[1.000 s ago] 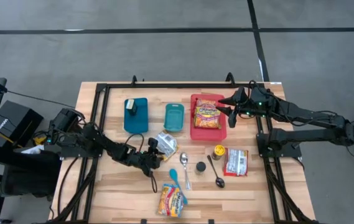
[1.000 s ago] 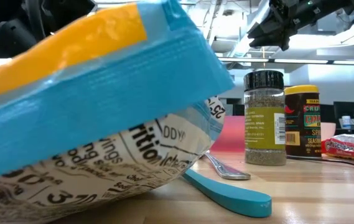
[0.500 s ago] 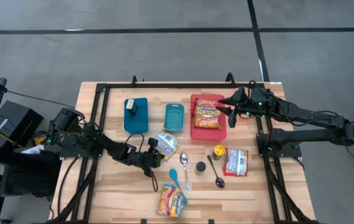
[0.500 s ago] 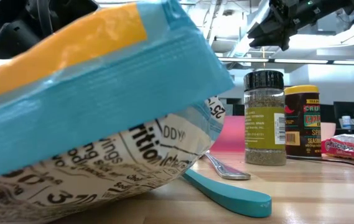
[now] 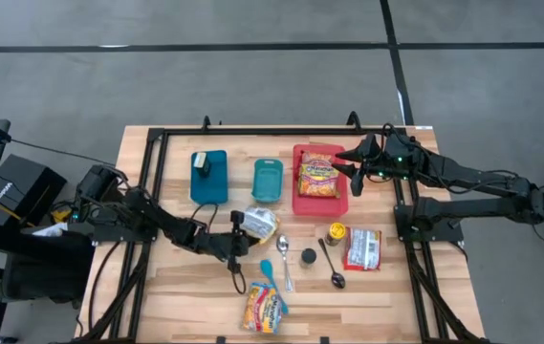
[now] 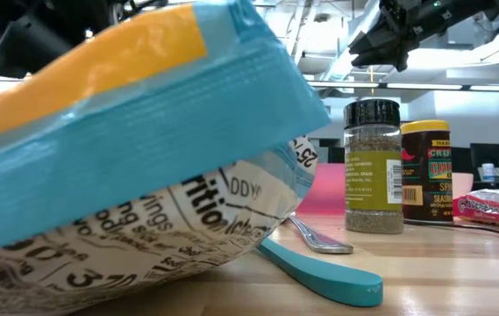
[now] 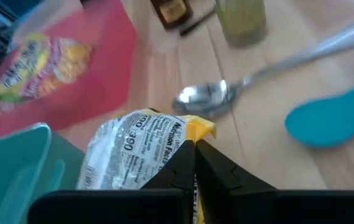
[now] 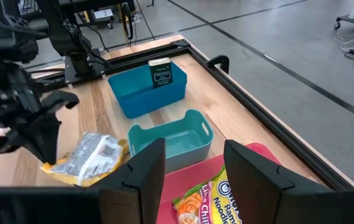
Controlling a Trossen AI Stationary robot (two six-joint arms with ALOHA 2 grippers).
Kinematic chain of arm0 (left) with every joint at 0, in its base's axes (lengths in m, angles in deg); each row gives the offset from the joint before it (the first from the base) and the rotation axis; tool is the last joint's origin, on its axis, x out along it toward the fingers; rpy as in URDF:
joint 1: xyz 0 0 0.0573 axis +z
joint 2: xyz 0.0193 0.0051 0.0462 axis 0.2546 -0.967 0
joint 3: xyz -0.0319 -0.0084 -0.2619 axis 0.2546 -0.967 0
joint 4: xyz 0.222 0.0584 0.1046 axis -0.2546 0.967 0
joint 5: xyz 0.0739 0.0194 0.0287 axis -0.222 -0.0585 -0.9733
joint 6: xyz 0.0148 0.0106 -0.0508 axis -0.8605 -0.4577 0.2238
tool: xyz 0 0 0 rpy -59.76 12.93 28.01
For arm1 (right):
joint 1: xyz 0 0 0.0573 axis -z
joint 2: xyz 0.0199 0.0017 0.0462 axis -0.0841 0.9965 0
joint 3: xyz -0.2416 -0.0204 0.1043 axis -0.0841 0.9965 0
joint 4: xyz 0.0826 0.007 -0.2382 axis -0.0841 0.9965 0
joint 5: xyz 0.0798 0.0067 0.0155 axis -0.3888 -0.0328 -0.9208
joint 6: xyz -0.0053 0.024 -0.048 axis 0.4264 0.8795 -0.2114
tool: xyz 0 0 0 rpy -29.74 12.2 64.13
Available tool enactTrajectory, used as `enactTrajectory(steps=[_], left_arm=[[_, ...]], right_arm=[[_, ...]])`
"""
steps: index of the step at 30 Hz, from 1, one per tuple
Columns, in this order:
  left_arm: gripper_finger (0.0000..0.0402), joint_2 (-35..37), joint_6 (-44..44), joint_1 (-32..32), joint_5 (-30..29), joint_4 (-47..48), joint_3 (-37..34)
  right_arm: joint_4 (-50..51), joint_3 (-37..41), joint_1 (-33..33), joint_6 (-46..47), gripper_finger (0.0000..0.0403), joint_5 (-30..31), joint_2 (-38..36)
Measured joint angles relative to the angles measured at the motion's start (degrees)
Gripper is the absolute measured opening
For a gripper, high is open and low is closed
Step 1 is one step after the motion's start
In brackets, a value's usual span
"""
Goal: Pick & Place Food Item
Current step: Put the yellow noodle pack into the red bin
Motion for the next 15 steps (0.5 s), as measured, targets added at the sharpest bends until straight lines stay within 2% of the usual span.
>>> enactTrajectory(steps=[4,15], left_arm=[[0.0001,5.3,0.2,0.0,0.0,0.5,0.0],[0.0,25.8,2.1,0.0,0.3,2.0,0.0]], right_arm=[[0.0,0.0,0.0,0.0,0.0159,0.0,0.0],[0.1,0.0,-1.6,0.0,0.0159,-1.3,0.0]])
